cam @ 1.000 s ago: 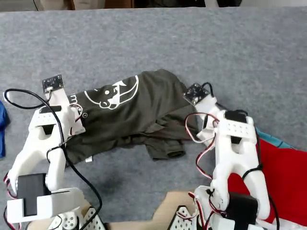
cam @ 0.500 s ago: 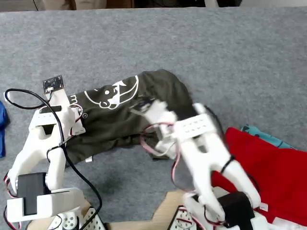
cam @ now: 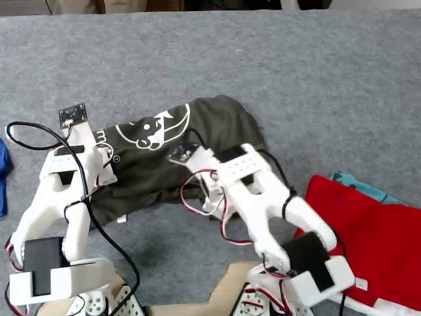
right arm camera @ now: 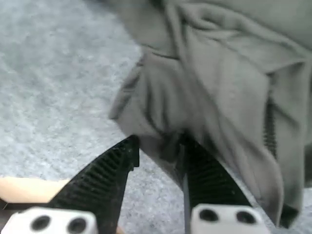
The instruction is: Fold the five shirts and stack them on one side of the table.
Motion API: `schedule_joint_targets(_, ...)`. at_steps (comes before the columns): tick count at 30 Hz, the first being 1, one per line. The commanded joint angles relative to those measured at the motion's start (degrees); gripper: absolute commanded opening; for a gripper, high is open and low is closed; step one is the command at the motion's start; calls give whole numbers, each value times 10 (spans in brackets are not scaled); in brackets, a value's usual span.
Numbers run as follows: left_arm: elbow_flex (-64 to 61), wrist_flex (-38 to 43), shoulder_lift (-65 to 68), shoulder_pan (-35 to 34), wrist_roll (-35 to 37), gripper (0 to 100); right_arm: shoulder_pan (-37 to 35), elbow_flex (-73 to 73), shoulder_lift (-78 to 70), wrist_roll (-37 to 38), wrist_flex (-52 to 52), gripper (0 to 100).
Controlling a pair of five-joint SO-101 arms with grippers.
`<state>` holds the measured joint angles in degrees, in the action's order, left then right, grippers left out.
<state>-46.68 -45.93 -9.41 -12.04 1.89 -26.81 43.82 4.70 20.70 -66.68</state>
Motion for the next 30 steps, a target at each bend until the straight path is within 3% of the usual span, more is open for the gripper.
schedule_joint_targets(1,1,7,-1,-4,-3,64,35,-16,-4,11,14,150)
schedule_joint_targets(11,1,7,-1,-4,-3,64,88,-10,-33,33,54,89)
schedule_joint_targets(16,1,7,-1,-4,-3,64,123,-15,-38,44,62,10)
schedule_joint_targets(30,4,7,1,-4,-4,64,327,-80,-39,135,55,4)
